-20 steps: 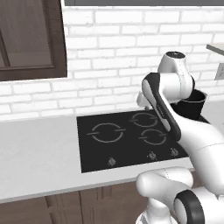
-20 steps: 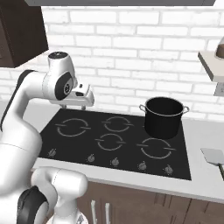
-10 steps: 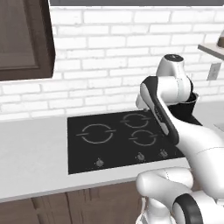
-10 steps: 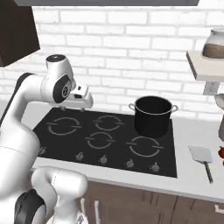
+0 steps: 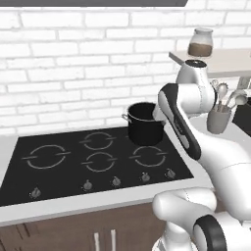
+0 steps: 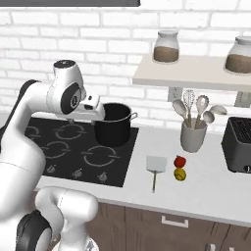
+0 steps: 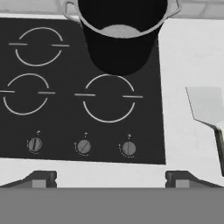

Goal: Put the lemon and bell pepper in the pot. Retrieve the spatula and lightly stir the vegetables in the pot.

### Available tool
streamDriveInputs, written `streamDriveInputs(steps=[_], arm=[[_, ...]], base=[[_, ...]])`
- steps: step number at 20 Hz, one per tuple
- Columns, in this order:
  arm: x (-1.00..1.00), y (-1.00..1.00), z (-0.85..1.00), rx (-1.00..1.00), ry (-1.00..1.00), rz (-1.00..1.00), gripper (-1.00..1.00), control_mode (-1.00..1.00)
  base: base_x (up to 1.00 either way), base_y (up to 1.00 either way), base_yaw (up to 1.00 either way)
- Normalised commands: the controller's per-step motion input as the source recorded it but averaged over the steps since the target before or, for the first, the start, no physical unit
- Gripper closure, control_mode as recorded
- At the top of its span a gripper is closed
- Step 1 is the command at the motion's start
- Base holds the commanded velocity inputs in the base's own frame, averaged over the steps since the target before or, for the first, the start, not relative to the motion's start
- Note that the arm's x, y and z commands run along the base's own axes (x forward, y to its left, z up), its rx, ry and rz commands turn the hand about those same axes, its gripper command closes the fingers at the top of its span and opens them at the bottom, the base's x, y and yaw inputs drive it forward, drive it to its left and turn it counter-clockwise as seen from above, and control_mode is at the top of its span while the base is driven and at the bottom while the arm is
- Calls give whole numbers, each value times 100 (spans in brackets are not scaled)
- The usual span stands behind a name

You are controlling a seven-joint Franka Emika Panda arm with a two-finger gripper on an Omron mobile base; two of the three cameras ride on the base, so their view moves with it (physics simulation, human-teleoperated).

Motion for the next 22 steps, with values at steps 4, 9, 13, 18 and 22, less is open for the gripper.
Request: streamDriveInputs(steps=[4, 9, 13, 18, 22], arm=[[0, 0, 0, 0, 0, 0, -100, 100], [3, -2, 0, 1, 0, 0, -100, -100], [-2, -3, -2, 2, 4, 0, -100, -100], [-9, -14, -19, 0, 0, -1, -100, -100], [0, -49, -28, 0, 0, -6, -100, -100]], base=[[17, -52, 0], [35, -12, 0], [0, 0, 0], [0, 0, 0], [0, 0, 0]])
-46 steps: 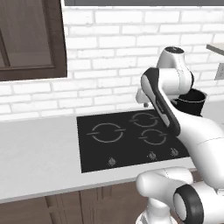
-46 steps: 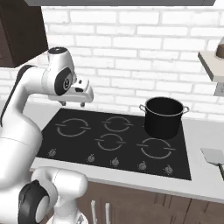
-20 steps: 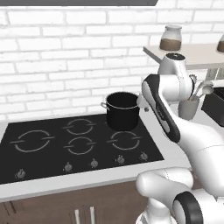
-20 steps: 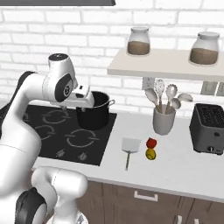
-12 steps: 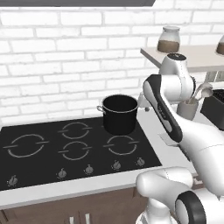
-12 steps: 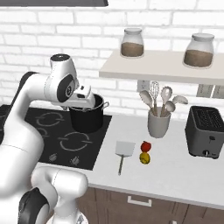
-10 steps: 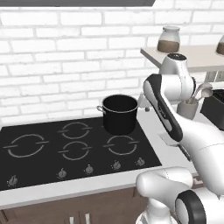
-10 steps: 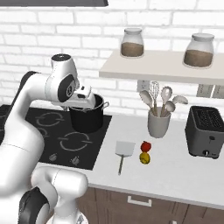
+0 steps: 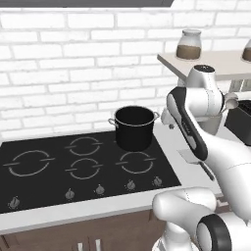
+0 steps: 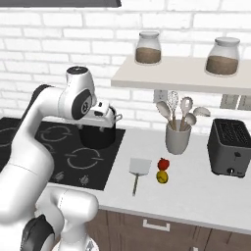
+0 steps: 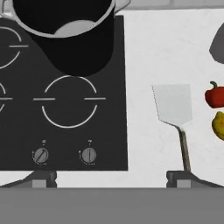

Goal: Put the lemon and bell pepper in the pot. Retrieve the spatula and lightly stir the vegetables in the pot.

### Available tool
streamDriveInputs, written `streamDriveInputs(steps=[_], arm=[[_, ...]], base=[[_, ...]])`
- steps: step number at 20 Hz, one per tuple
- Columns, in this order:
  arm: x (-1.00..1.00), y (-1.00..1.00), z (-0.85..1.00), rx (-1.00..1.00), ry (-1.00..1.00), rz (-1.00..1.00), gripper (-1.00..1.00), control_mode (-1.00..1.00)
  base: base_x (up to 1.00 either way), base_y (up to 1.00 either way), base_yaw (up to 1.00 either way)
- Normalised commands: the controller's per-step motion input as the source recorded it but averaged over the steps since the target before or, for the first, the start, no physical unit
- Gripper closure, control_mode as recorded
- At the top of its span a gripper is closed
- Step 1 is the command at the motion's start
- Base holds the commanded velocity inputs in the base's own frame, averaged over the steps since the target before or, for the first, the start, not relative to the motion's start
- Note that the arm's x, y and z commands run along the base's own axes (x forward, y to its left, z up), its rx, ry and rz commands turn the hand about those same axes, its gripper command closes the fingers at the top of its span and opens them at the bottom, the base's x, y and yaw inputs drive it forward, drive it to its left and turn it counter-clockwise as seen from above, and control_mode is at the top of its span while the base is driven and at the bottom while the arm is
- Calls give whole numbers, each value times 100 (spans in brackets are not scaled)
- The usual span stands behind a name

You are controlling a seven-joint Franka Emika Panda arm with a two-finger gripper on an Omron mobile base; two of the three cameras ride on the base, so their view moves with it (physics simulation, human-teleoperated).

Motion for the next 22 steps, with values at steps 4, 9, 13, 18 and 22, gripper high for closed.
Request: streamDriveInputs(steps=[4, 9, 13, 18, 22], arm=[[0, -41, -14, 2, 0, -3, -100, -100], [0, -32, -12, 3, 0, 0, -100, -100], [0, -56, -44, 0, 5, -3, -100, -100], [0, -100, -76, -2, 6, -10, -100, -100], [0, -95, -76, -3, 2, -7, -100, -100]], base=[[0, 0, 0], [0, 0, 0], [0, 0, 0], [0, 0, 0], [0, 0, 0]])
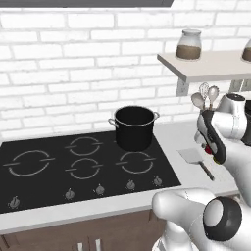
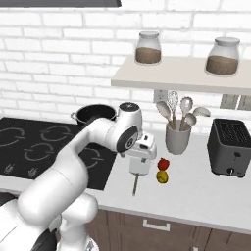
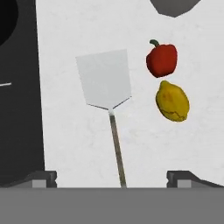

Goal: Put the lemon and bell pepper in the pot. Retrieve the spatula and lightly stir the vegetables in the pot.

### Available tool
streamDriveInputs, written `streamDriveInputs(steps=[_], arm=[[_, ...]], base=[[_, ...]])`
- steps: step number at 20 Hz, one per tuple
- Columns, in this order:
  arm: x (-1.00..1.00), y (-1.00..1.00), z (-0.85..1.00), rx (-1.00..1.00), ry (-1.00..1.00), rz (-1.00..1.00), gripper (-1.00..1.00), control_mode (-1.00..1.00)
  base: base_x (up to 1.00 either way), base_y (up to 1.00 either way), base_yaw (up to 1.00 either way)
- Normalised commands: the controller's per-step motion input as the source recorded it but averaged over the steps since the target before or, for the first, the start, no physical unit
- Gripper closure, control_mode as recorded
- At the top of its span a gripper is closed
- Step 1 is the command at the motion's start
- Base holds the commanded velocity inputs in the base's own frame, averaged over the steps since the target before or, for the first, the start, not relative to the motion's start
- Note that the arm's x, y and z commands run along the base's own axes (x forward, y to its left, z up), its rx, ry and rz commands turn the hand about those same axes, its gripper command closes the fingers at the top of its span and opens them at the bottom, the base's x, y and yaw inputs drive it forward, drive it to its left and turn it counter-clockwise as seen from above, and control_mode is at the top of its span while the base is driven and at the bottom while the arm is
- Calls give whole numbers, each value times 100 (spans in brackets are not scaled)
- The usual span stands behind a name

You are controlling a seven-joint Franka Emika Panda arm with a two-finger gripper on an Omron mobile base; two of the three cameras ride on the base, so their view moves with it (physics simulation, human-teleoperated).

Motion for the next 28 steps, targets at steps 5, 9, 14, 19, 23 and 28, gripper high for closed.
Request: streamDriveInputs(steps=[5, 9, 14, 19, 23, 28], arm=[[0, -97, -58, -2, 0, -3, -100, -100], [27, -73, -64, 0, 3, -4, -100, -100], [72, -17, -51, -2, 1, 0, -100, -100], [46, -16, -39, 0, 1, 0, -100, -100], [17, -27, -39, 0, 3, 0, -100, -100], [8, -14, -23, 0, 2, 0, 100, -100]], base=[[0, 0, 0], [0, 0, 0], [0, 0, 0], [0, 0, 0], [0, 0, 0], [0, 0, 0]])
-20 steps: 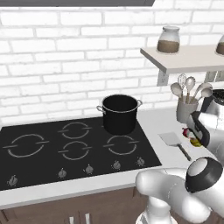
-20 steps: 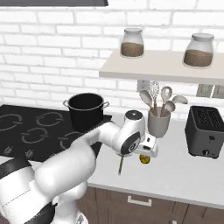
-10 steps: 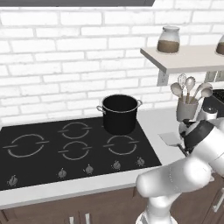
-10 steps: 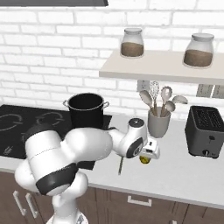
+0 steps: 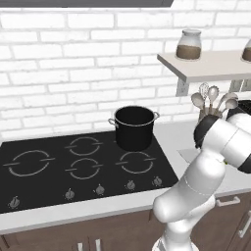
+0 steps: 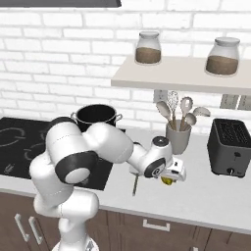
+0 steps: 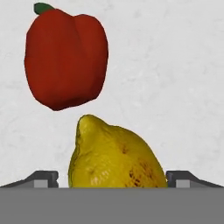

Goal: Put the lemon and bell pepper in the pot. Retrieve the spatula and lightly stir the vegetables in the pot.

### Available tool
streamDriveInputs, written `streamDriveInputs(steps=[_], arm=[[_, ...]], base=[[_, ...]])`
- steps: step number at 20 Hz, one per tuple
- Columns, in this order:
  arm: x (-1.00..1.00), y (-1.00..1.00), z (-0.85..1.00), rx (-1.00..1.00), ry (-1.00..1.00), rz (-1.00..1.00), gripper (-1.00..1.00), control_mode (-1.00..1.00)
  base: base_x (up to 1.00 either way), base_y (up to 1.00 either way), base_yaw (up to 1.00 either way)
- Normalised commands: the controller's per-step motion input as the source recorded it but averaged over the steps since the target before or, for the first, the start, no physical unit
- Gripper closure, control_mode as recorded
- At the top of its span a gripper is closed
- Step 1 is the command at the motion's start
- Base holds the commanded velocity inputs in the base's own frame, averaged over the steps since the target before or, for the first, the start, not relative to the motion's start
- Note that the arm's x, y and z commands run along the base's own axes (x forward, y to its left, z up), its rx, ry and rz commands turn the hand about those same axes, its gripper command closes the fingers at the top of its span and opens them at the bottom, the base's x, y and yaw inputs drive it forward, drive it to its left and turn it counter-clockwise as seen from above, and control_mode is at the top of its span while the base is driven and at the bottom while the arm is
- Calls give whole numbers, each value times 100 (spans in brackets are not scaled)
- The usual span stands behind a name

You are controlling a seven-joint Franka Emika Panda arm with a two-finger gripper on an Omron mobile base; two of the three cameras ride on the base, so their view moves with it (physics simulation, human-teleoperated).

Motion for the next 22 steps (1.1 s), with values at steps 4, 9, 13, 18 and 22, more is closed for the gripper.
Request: streamDriveInputs(steps=[4, 9, 13, 18, 22], arm=[[-5, -1, 11, 0, -3, 0, 100, -100], [-39, 44, 52, 0, -12, 3, 100, -100], [-20, 100, 56, -6, -16, 14, 100, -100], [11, 100, 56, -10, -7, 6, 100, -100], [29, 100, 67, -9, -5, 3, 100, -100]], base=[[0, 0, 0], [0, 0, 0], [0, 0, 0], [0, 0, 0], [0, 0, 0]])
